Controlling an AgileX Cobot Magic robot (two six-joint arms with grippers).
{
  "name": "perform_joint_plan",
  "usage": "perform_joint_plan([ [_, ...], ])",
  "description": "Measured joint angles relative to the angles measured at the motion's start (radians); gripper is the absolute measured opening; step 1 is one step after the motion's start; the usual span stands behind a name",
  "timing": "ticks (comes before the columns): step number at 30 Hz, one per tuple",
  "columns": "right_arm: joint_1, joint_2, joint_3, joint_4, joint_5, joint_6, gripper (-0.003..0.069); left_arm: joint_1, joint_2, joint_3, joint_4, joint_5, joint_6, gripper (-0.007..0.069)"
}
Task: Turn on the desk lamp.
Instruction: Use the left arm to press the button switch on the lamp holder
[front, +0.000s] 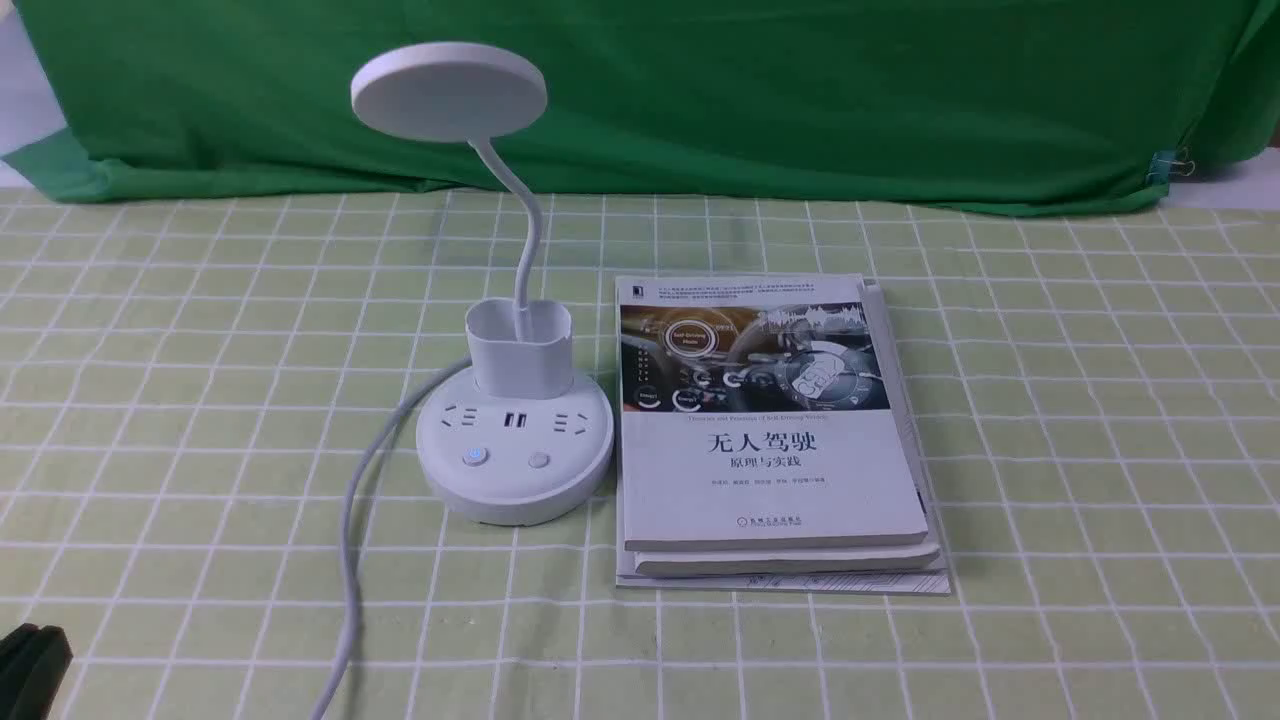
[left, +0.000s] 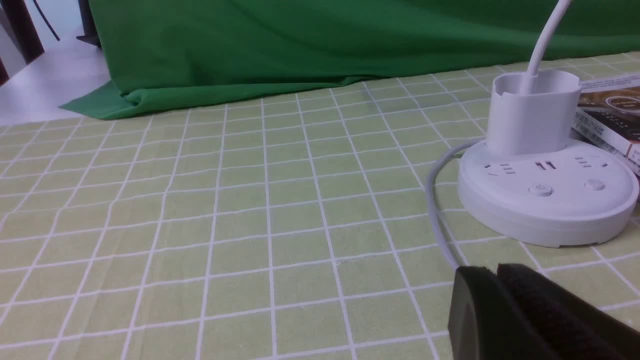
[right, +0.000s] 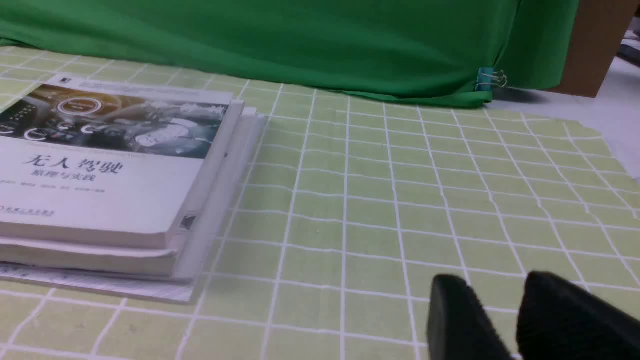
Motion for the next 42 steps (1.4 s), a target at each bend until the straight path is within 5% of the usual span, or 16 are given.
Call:
perform_joint_plan([
  [19,0.000,0.000,0.000,0.000,0.000,0.000,0.0244,0.000,0.000,0.000,-0.007,-0.041,0.000,0.0019],
  [31,0.000,0.000,0.000,0.000,0.000,0.000,0.0244,0.000,0.000,0.000,-0.060,-0.494,-0.038,0.0019],
  [42,0.000,0.000,0.000,0.000,0.000,0.000,0.0244,0.000,0.185,-0.242,-0.115,-0.353,-0.066,0.0019],
])
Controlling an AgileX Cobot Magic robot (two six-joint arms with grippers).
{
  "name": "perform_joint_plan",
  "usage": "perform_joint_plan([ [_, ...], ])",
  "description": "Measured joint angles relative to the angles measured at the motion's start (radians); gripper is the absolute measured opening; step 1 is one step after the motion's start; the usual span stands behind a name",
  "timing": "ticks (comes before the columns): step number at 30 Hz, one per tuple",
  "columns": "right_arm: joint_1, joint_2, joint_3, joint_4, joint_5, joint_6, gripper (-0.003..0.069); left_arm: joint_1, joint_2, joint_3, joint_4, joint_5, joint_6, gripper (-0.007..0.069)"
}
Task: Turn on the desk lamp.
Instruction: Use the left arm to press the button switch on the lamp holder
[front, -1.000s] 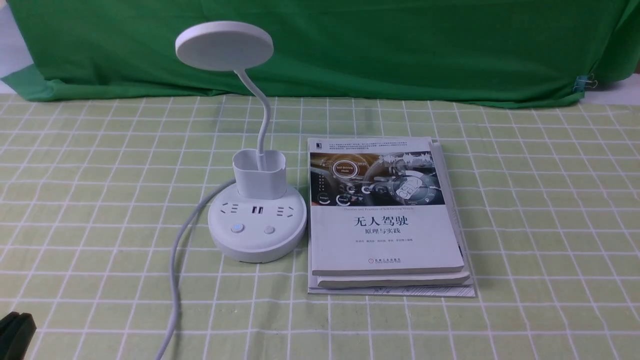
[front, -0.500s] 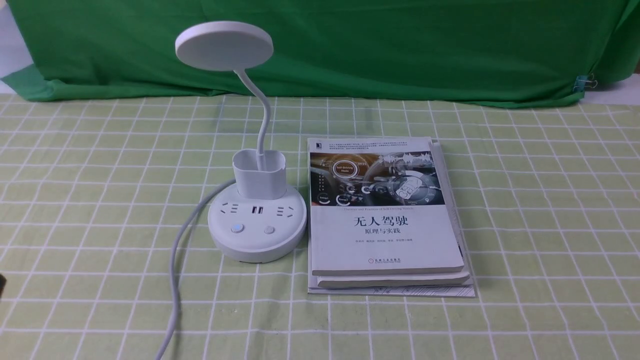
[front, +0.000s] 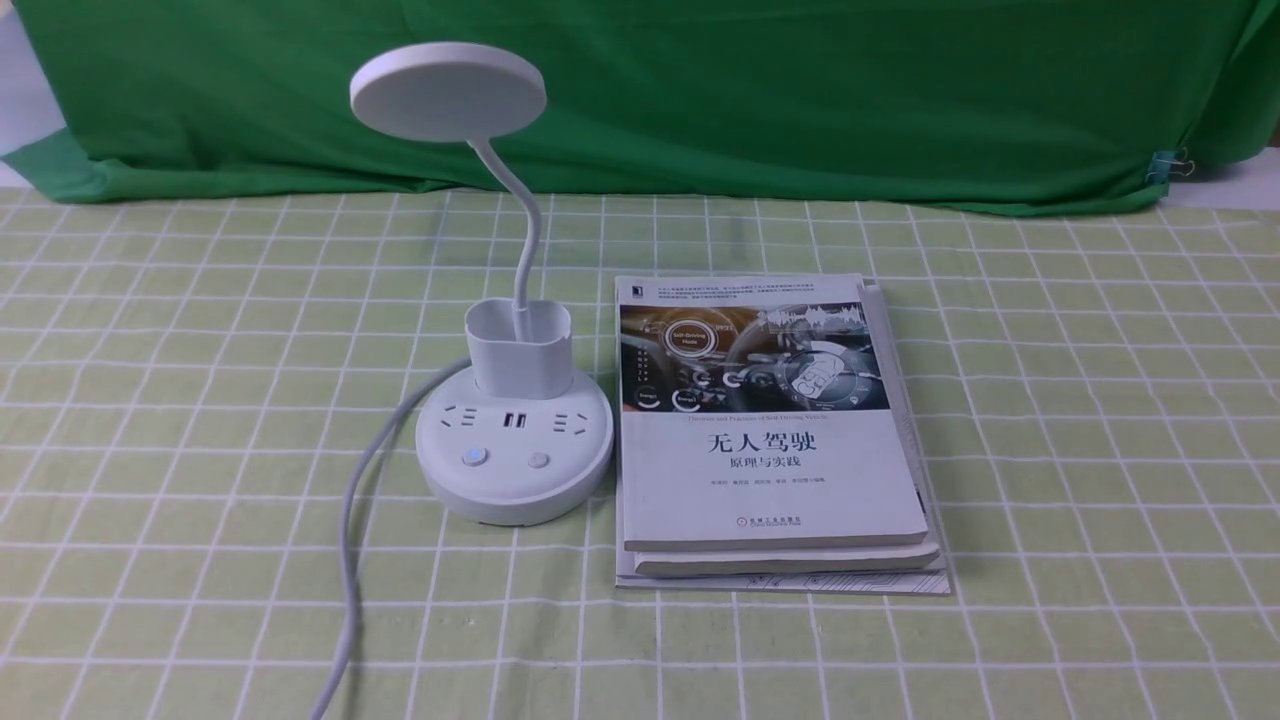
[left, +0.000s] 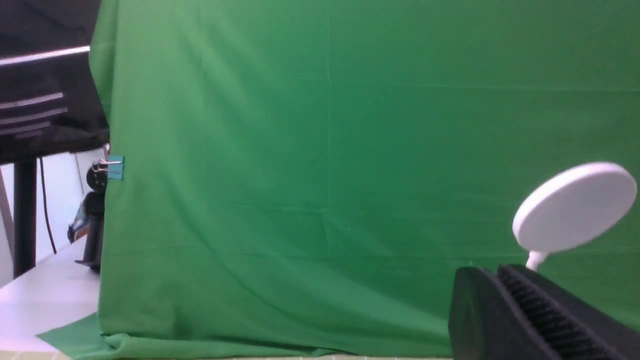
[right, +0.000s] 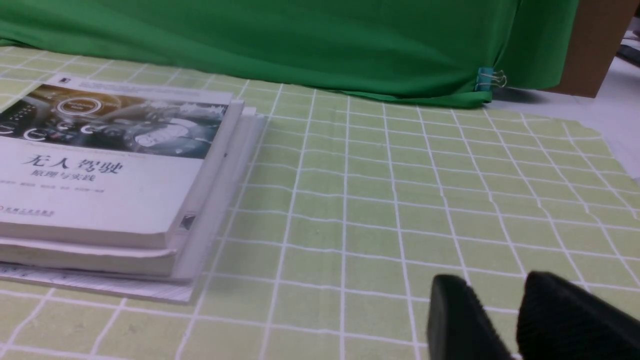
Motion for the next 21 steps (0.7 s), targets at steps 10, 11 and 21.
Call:
perform_joint_plan([
  [10,0.000,0.000,0.000,0.000,0.000,0.000,0.0244,0.000,0.459,-0.207,-0.065,0.391,-0.078,0.0019],
  [11,0.000,0.000,0.000,0.000,0.000,0.000,0.0244,0.000,0.495,-0.207,-0.072,0.376,-0.069,0.0019],
  [21,0.000,0.000,0.000,0.000,0.000,0.000,0.0244,0.000,0.867,-0.256,-0.282,0.330,0.034,0.0019],
])
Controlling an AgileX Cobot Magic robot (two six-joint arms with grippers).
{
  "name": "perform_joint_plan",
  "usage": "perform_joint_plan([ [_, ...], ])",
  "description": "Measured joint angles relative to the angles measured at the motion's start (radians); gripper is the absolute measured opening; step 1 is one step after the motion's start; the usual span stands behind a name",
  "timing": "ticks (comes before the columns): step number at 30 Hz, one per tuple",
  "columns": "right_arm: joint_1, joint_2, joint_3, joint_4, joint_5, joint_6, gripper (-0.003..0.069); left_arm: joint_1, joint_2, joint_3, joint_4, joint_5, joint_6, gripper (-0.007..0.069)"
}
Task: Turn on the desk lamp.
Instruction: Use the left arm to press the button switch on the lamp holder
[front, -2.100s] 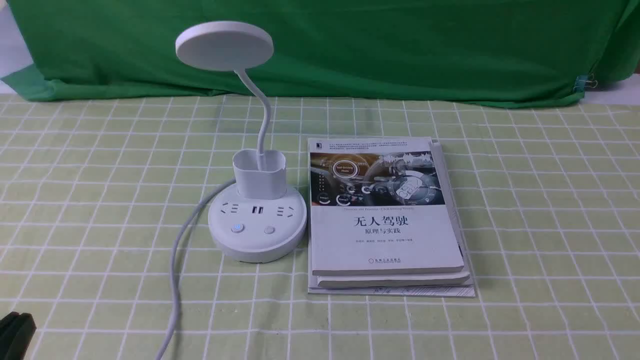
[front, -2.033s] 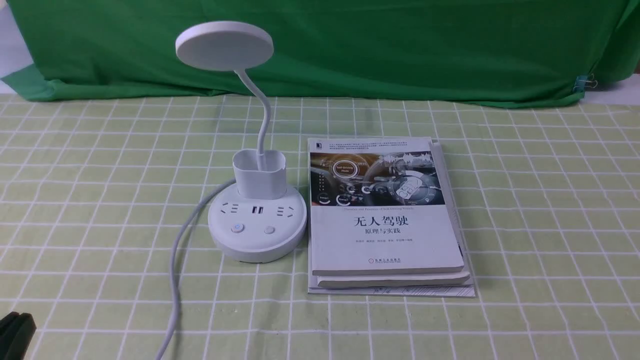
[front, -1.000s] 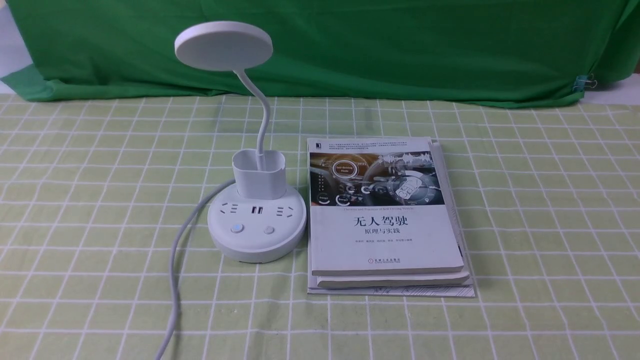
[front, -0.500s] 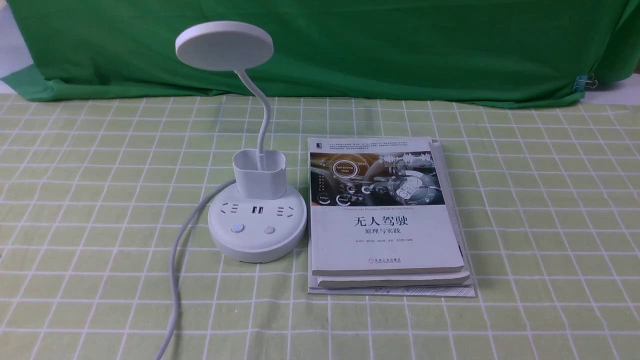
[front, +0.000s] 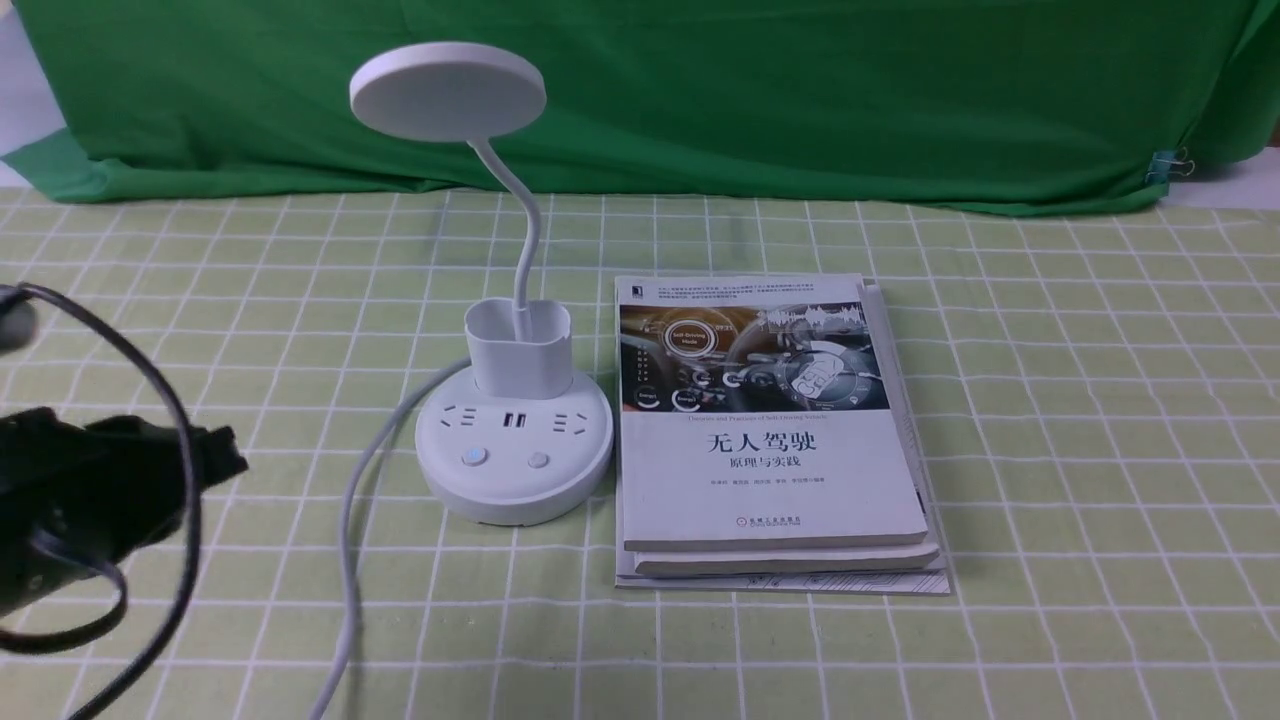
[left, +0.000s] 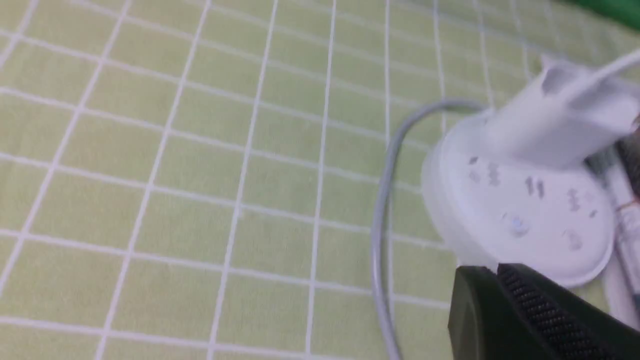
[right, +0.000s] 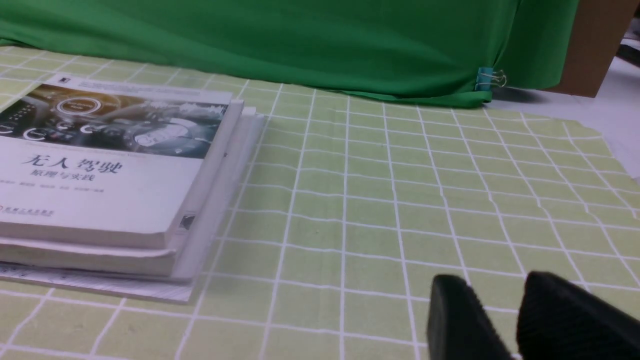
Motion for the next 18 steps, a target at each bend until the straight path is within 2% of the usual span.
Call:
perform_joint_plan([
  [6,0.000,0.000,0.000,0.000,0.000,0.000,0.0244,-0.013,0.215,-0.185,-0.026,0.205,0.136,0.0019],
  [11,0.000,0.000,0.000,0.000,0.000,0.000,0.0244,-0.125,0.350,-0.311,0.006,0.239,0.141,0.0019],
  [14,0.000,0.000,0.000,0.000,0.000,0.000,0.0244,-0.242,0.471,-0.406,0.126,0.243,0.042,0.0019],
  [18,0.000,0.000,0.000,0.000,0.000,0.000,0.0244,-0.331,0.605,-0.508,0.322,0.261,-0.146,0.0019],
])
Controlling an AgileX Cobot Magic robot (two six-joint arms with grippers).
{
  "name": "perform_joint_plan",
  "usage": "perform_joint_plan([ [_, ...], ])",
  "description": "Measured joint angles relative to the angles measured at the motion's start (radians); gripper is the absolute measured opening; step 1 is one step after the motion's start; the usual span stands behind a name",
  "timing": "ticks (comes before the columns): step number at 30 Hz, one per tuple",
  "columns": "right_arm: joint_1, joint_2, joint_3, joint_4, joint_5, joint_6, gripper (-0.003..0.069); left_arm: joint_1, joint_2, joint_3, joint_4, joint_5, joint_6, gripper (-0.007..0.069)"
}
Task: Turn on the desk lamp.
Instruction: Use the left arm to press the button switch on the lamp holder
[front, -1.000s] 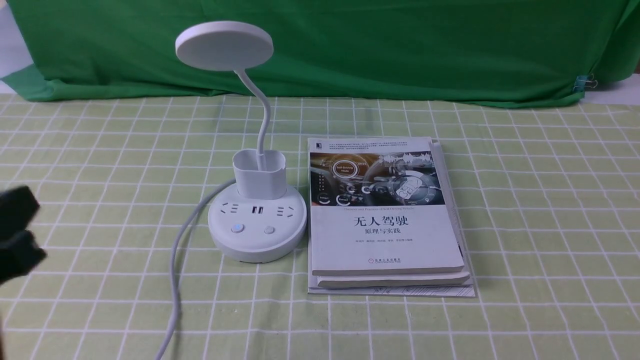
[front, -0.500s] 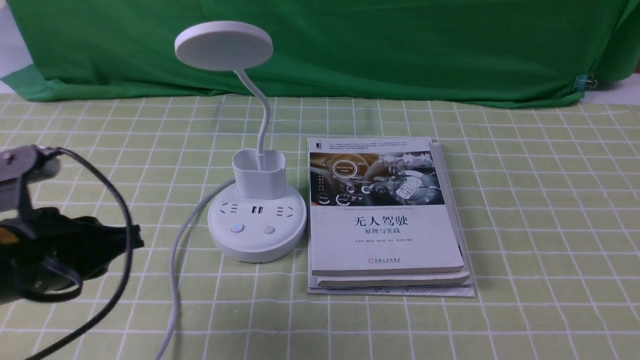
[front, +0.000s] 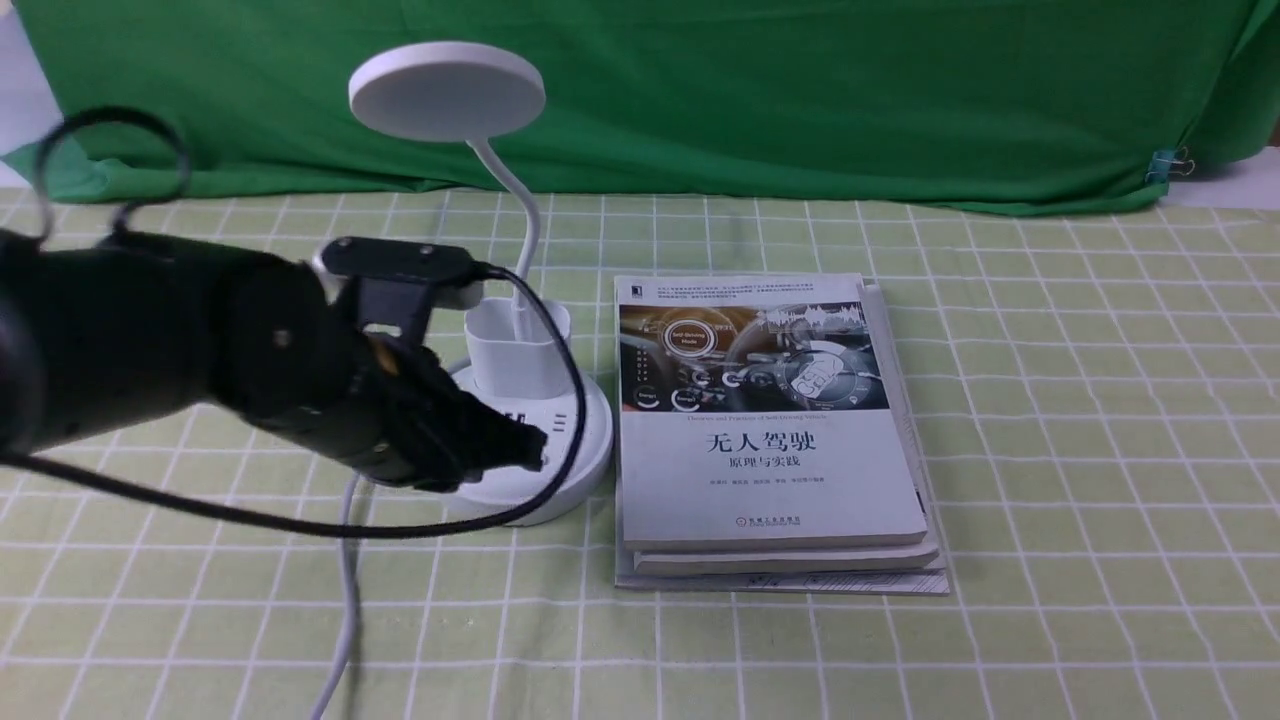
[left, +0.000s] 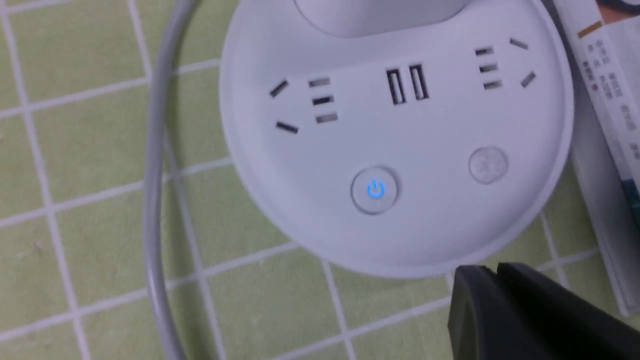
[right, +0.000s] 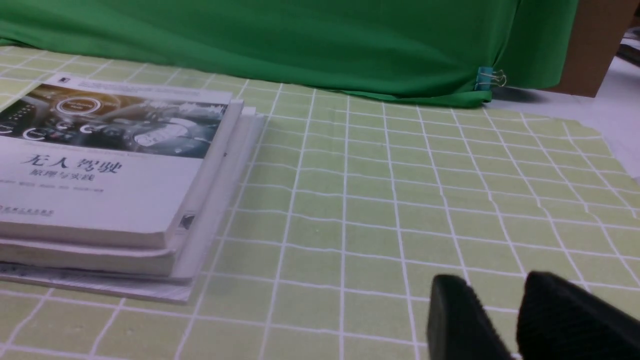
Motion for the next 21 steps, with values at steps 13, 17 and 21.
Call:
perform_joint_plan([
  [13,0.000,0.000,0.000,0.000,0.000,0.000,0.0245,-0.084,0.138,-0.122,0.244,-0.034,-0.178,0.0019],
  [17,0.000,0.000,0.000,0.000,0.000,0.000,0.0245,-0.084,0.158,-0.122,0.252,-0.041,-0.182,0.0019],
  [21,0.000,0.000,0.000,0.000,0.000,0.000,0.0245,-0.084,0.173,-0.122,0.254,-0.050,-0.183,0.0019],
])
